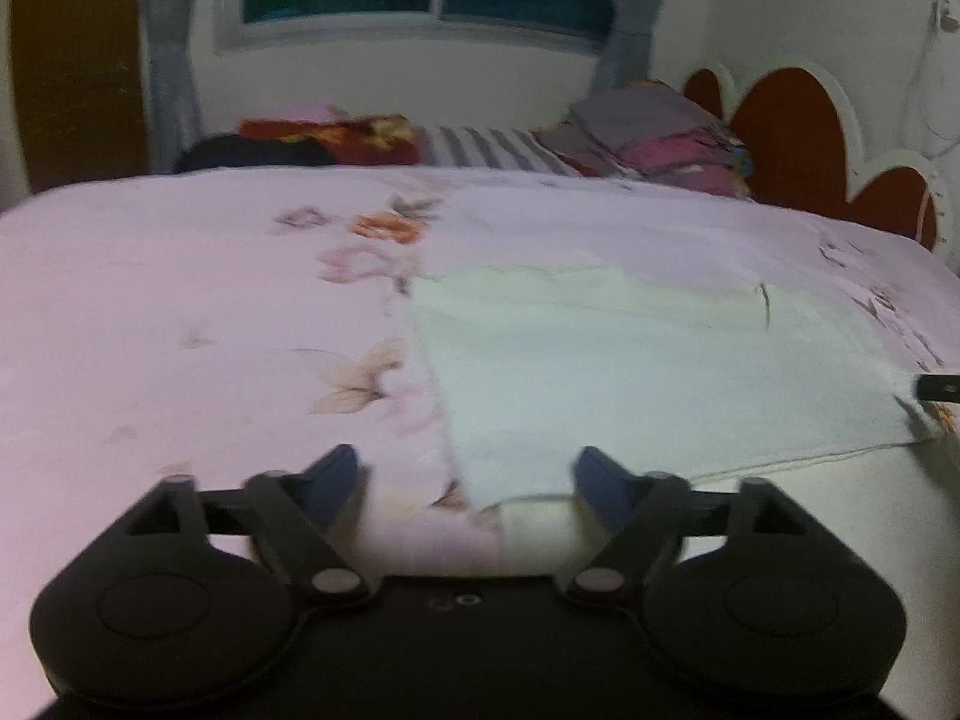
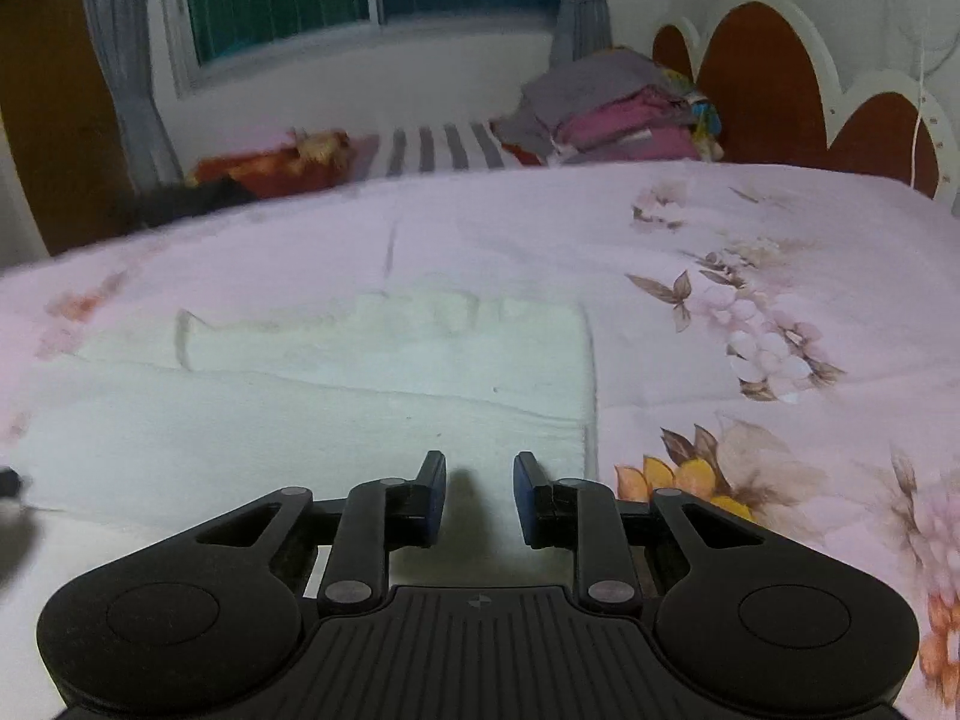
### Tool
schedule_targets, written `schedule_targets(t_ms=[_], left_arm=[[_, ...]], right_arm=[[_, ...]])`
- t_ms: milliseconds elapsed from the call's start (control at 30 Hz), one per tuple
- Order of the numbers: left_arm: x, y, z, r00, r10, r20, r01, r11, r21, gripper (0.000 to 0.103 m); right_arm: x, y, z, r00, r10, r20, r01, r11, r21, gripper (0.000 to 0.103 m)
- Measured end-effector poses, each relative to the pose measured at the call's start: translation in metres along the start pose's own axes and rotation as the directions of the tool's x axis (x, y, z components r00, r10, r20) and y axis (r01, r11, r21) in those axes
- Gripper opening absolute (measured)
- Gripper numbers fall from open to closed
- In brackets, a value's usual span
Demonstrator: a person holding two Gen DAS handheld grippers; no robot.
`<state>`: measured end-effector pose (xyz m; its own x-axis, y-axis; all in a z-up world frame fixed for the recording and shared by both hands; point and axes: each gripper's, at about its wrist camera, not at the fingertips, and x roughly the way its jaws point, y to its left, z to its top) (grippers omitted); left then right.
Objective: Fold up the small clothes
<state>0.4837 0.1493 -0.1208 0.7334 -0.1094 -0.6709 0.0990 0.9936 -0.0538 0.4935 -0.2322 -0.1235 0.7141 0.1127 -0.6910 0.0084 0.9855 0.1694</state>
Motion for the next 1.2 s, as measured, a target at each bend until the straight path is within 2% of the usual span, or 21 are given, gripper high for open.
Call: schedule_targets(t_ms=[100,367,400,433,467,533,667,700,767,833,933,1033,1100,1200], left_arm=[[-0.026,-0.003,-0.006,1.0,0.024,0.012,-0.024,1.0,-0.005,0.084],[-0.096,-0.031,-0.037,0.999,0.043,0.03,-0.043,0.999,-0.004,0.084],[-0.107,-0.036,-0.043,0.998,0.042,0.038,-0.042,0.999,0.001,0.084],[-0.115,-0.04,-0.048,0.998,0.049,0.044,-0.049,0.999,0.005,0.084],[-0.125,-0.043,-0.054,0.998,0.053,0.046,-0.053,0.999,0.004,0.084],[-0.143,-0.047,-0.066,0.997,0.052,0.053,-0.051,0.999,-0.01,0.084],[-0.183,-0.054,-0.099,0.996,0.058,0.062,-0.056,0.998,-0.023,0.084],[-0.192,-0.052,-0.108,0.997,0.058,0.058,-0.057,0.998,-0.031,0.081],[-0.206,-0.046,-0.129,0.997,0.061,0.037,-0.059,0.997,-0.054,0.074],[-0.215,-0.039,-0.148,0.998,0.059,0.004,-0.059,0.996,-0.069,0.065],[-0.226,-0.029,-0.174,0.998,0.054,-0.039,-0.058,0.993,-0.106,0.064],[-0.233,-0.026,-0.193,0.997,0.003,-0.076,-0.014,0.99,-0.144,0.059],[-0.235,-0.021,-0.204,0.993,-0.076,-0.091,0.056,0.977,-0.207,0.053],[-0.234,-0.016,-0.212,0.986,-0.142,-0.084,0.113,0.952,-0.285,0.053]], right_arm=[[-0.032,-0.006,-0.011,1.0,0.001,0.029,-0.002,1.0,0.027,0.025],[-0.114,-0.037,-0.046,0.999,0.028,0.041,-0.032,0.995,0.097,0.026],[-0.126,-0.04,-0.052,0.999,0.028,0.044,-0.032,0.995,0.092,0.031],[-0.139,-0.043,-0.058,0.998,0.026,0.05,-0.03,0.996,0.087,0.058],[-0.151,-0.047,-0.064,0.997,0.024,0.067,-0.03,0.996,0.087,0.07],[-0.178,-0.055,-0.079,0.994,0.048,0.102,-0.057,0.995,0.083,0.07],[-0.219,-0.07,-0.111,0.989,0.097,0.11,-0.109,0.988,0.113,0.07],[-0.229,-0.073,-0.121,0.988,0.11,0.11,-0.123,0.985,0.118,0.069],[-0.244,-0.075,-0.139,0.987,0.133,0.09,-0.143,0.984,0.108,0.056],[-0.253,-0.078,-0.157,0.988,0.141,0.068,-0.148,0.982,0.114,0.055],[-0.26,-0.083,-0.18,0.987,0.156,0.031,-0.159,0.976,0.148,0.054],[-0.265,-0.089,-0.201,0.978,0.206,-0.002,-0.202,0.958,0.204,0.054],[-0.267,-0.092,-0.212,0.973,0.229,-0.023,-0.217,0.947,0.236,0.054],[-0.267,-0.097,-0.227,0.968,0.248,-0.044,-0.227,0.933,0.279,0.054]])
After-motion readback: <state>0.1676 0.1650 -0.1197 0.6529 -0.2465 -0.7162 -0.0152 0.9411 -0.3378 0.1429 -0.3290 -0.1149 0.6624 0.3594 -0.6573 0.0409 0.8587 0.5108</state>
